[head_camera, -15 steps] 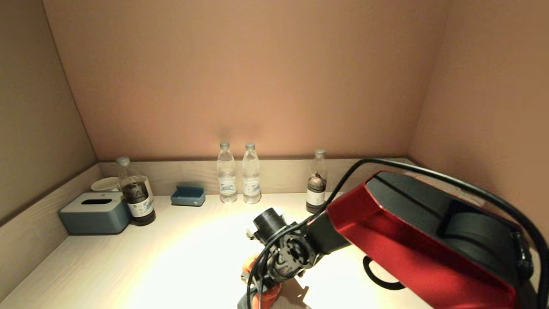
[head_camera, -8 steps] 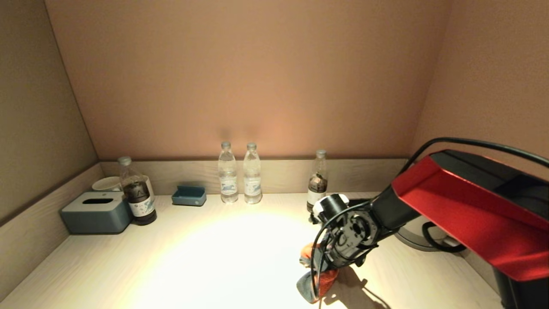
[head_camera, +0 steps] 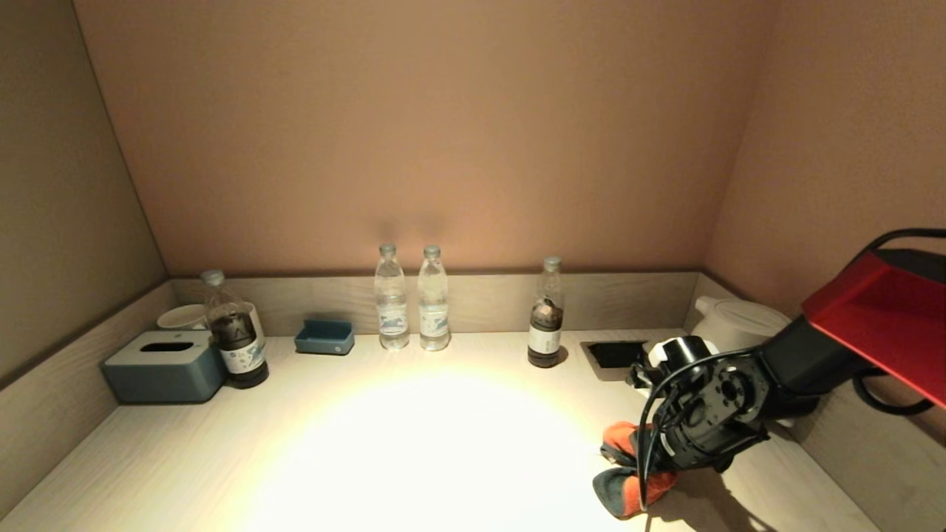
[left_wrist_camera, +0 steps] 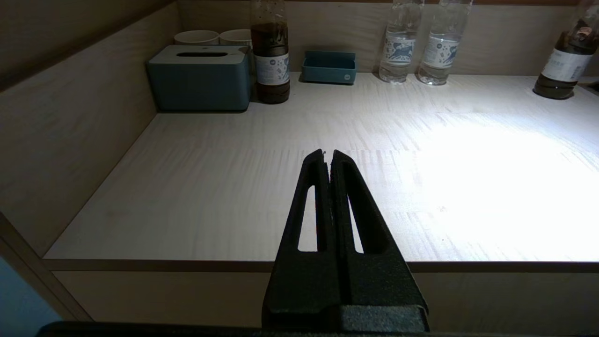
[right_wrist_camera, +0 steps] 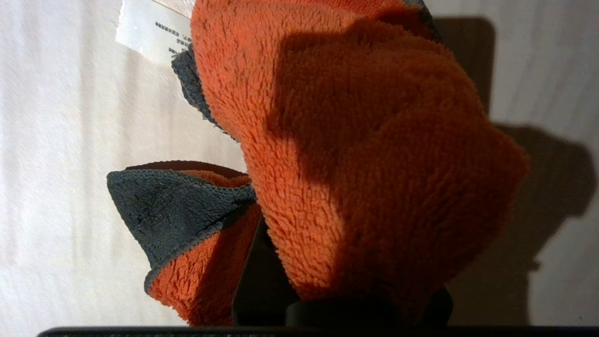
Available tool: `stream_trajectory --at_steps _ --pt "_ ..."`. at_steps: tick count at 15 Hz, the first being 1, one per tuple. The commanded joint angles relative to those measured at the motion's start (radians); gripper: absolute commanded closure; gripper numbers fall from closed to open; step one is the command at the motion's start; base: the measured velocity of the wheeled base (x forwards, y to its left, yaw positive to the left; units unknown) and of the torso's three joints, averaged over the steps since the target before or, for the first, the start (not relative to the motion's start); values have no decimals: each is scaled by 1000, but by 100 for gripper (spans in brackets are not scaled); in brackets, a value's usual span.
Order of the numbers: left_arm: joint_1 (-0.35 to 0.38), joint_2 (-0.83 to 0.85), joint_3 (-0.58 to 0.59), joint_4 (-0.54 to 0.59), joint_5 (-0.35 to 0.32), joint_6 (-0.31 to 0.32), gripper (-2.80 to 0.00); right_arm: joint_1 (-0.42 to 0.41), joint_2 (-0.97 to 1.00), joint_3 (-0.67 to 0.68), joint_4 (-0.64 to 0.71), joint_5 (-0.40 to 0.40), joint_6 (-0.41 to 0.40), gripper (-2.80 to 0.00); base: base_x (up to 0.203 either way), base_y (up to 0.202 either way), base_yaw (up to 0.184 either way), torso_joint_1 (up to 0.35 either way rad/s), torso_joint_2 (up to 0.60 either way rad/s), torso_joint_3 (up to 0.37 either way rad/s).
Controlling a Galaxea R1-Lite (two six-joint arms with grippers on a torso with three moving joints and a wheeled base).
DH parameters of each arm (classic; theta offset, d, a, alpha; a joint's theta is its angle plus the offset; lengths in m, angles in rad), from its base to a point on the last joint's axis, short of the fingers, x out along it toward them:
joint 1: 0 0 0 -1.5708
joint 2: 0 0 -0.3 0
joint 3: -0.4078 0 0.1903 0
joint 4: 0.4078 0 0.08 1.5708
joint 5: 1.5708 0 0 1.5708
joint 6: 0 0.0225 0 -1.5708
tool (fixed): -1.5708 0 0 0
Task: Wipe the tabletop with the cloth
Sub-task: Sweep the stains on the table
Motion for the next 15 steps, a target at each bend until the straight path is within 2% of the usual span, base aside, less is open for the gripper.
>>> stream_trajectory --at_steps 1,6,8,12,15 --pt "0 0 0 0 0 0 0 -45 -86 107 -45 20 -80 0 0 0 0 0 0 0" --pt "0 0 0 0 0 0 0 -57 -225 277 -90 81 -149 0 0 0 0 0 0 0" --pt "0 0 0 0 0 0 0 -43 -245 303 -91 94 -166 0 0 0 0 0 0 0" --pt "0 0 0 0 0 0 0 86 -249 285 -92 102 -137 0 0 0 0 0 0 0" --pt "0 0 0 0 0 0 0 271 -198 180 -90 75 -13 0 0 0 0 0 0 0"
